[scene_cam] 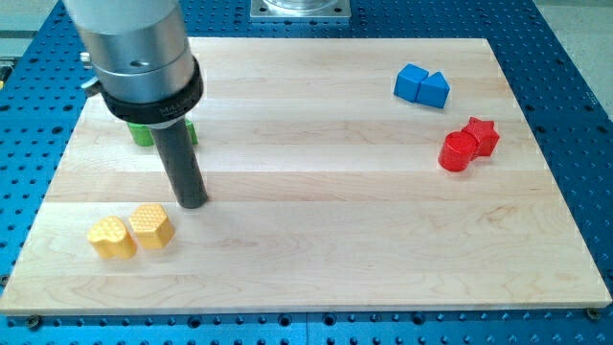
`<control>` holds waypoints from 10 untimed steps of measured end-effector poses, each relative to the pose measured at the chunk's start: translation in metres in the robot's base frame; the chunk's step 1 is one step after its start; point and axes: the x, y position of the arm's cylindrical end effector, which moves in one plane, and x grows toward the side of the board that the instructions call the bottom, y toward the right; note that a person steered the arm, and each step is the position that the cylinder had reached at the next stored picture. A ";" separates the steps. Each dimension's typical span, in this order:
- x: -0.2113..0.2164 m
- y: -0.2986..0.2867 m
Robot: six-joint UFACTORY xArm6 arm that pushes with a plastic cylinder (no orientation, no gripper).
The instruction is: Push the blue blocks closely to the red blocks
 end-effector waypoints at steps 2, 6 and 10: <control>-0.010 0.106; -0.227 0.246; -0.183 0.318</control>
